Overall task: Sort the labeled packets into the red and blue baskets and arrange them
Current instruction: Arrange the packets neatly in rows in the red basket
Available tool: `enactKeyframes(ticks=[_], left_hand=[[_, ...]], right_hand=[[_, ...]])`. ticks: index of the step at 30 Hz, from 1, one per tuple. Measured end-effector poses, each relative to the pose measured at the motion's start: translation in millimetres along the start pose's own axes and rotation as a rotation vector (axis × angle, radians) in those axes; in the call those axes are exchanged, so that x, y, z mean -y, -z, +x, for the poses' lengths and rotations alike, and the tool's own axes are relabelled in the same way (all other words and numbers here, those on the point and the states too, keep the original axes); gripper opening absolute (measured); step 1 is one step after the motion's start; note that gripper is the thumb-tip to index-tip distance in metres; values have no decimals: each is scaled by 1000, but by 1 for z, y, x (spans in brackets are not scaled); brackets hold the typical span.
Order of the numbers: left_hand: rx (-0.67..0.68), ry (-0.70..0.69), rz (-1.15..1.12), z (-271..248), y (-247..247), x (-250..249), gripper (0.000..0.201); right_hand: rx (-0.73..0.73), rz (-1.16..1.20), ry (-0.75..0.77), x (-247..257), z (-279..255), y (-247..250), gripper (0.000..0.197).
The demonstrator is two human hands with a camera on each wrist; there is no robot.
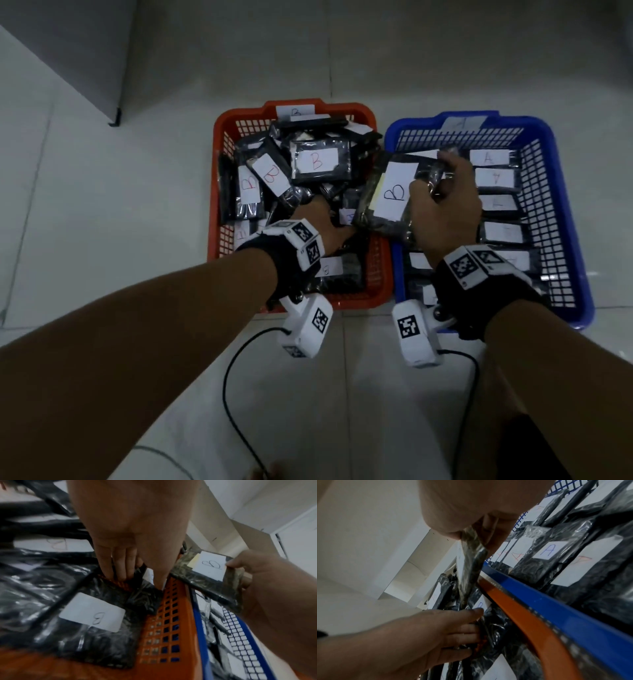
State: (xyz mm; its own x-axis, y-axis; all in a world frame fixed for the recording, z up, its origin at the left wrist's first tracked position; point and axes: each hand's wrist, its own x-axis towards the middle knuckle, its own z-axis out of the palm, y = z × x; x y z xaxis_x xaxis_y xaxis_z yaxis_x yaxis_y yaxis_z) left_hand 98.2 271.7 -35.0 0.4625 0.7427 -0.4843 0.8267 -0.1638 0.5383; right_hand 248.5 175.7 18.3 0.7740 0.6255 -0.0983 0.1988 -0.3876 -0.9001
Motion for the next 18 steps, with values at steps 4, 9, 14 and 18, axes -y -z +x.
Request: enactKeyframes(ticks=[4, 9, 14, 18], left_hand=[[31, 19, -23, 9, -10, -16, 25], [-1, -10, -47, 10, 1, -15, 13], [114, -42, 73, 8, 49, -2, 28], [-92, -121, 196, 2, 70, 4, 23]], right_hand=[[53, 38, -27, -5, 3, 2, 37], [55, 46, -7, -12, 8, -1, 27], [66, 74, -6, -12, 10, -2, 22], [270, -85, 107, -4, 6, -14, 22]])
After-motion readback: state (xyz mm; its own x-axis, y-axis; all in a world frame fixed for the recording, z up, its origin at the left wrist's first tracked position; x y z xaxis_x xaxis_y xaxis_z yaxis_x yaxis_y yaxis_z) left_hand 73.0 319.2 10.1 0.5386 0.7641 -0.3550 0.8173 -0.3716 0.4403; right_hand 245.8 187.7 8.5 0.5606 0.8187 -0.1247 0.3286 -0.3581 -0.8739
